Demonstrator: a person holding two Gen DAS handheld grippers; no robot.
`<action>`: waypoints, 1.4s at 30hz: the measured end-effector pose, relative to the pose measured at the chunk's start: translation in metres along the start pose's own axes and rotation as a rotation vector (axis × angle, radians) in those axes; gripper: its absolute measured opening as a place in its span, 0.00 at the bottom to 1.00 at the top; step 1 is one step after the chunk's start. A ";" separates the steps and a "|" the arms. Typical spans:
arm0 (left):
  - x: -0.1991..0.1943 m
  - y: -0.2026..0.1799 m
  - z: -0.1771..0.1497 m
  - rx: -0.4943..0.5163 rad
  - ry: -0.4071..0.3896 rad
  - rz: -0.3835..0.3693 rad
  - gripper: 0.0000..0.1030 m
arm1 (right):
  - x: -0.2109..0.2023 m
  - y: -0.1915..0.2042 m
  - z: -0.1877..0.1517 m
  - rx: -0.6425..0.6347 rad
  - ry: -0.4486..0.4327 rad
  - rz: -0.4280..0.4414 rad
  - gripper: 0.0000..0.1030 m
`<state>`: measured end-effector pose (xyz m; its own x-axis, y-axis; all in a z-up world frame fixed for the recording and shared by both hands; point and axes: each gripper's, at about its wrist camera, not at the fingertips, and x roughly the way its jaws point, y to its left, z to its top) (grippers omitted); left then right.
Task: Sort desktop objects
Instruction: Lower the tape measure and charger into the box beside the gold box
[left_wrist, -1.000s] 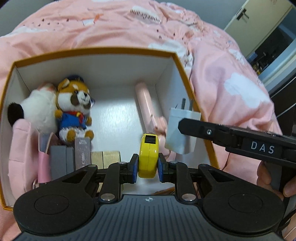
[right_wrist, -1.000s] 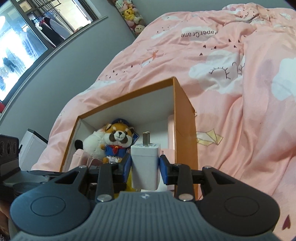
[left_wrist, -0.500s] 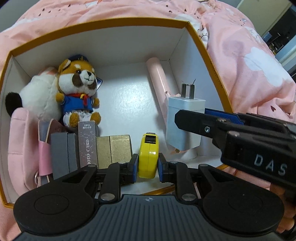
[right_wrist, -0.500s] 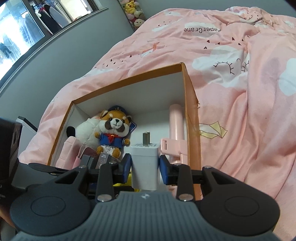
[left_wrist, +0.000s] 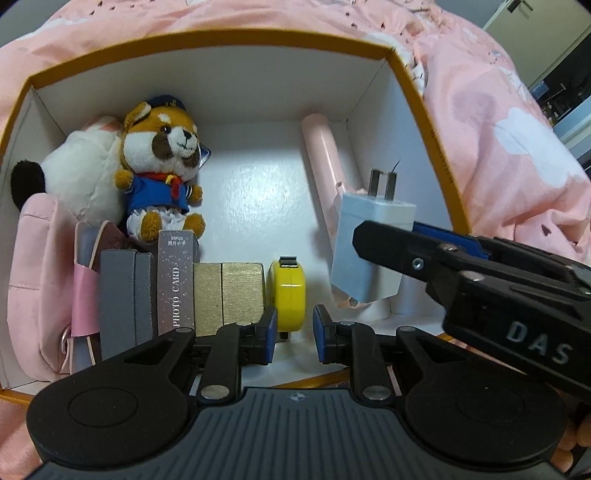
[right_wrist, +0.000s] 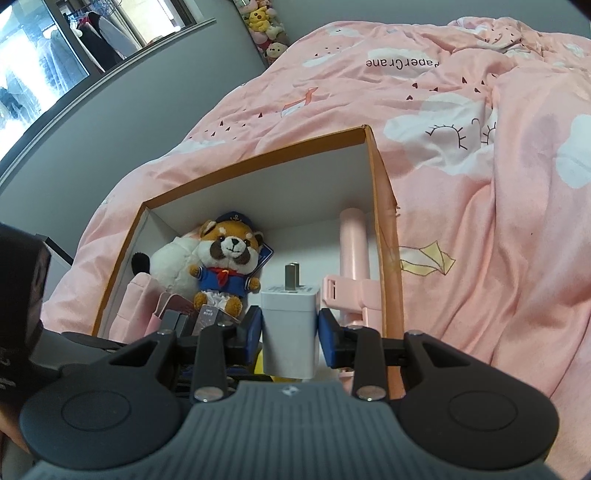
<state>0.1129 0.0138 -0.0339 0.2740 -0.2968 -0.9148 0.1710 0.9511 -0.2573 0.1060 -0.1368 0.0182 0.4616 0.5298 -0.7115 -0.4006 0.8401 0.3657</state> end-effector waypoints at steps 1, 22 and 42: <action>-0.003 0.000 -0.001 0.002 -0.012 -0.003 0.23 | 0.000 0.000 0.000 -0.006 0.001 -0.002 0.34; -0.053 0.026 -0.011 -0.047 -0.178 -0.035 0.23 | 0.029 0.025 0.032 -0.309 0.317 -0.080 0.34; -0.060 0.052 -0.014 -0.082 -0.229 -0.102 0.24 | 0.092 0.035 0.031 -0.145 0.584 -0.181 0.34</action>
<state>0.0922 0.0819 0.0034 0.4684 -0.3942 -0.7907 0.1339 0.9163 -0.3775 0.1590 -0.0548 -0.0152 0.0397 0.1951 -0.9800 -0.4792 0.8644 0.1527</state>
